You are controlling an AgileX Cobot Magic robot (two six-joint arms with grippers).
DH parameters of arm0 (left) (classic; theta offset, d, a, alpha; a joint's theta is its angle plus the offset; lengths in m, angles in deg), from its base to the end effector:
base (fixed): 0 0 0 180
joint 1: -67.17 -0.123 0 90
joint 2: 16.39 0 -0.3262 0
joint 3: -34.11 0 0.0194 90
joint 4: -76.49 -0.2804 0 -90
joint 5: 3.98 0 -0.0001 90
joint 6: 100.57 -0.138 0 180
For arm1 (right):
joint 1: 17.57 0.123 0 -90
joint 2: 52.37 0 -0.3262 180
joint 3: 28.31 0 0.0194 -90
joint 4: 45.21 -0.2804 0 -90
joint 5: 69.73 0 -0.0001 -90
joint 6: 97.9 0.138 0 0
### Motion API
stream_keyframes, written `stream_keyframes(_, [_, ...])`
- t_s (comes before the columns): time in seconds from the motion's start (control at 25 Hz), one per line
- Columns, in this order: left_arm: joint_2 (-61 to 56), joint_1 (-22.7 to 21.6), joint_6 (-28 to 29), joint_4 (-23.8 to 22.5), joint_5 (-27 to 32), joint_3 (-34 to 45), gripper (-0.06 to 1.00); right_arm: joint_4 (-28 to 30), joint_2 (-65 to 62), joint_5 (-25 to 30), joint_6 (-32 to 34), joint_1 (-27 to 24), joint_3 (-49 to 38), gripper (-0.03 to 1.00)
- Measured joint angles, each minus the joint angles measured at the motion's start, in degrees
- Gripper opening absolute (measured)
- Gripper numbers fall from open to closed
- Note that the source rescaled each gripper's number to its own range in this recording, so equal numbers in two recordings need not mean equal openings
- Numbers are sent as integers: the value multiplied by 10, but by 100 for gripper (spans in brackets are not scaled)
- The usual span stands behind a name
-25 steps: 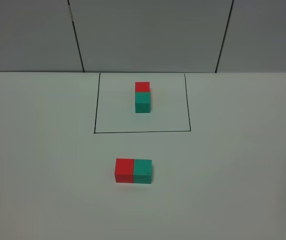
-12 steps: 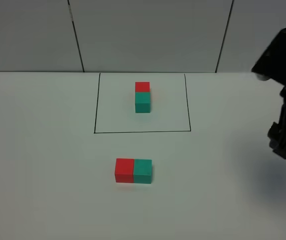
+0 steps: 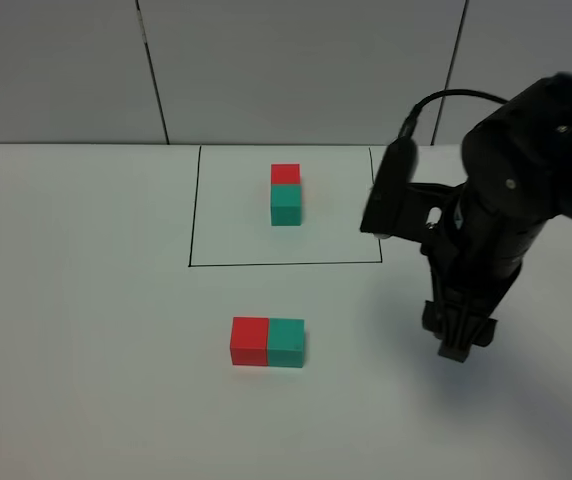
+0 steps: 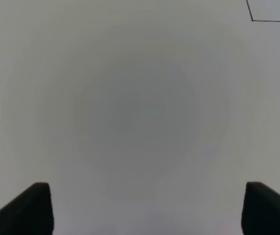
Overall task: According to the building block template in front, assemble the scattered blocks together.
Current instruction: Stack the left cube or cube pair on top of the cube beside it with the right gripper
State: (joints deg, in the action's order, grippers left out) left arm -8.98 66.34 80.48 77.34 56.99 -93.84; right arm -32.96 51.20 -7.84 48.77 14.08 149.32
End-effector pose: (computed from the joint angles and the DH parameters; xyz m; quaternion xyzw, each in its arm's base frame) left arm 0.0271 -0.0014 0.2543 -0.0141 0.8678 -0.0084 0.4967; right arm 0.3381 0.1781 0.2495 -0.5648 0.8125 -0.1004 0.1039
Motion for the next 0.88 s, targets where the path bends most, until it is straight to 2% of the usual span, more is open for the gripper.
stream_keyframes(0.28, [0,0,0,0,0,0,94,-7,66,-65,-6,16,1,100])
stream_keyframes(0.56, [0,0,0,0,0,0,94,-75,136,-67,-48,30,76,100])
stream_keyframes(0.88, [0,0,0,0,0,0,94,-114,199,-55,-54,56,153,98])
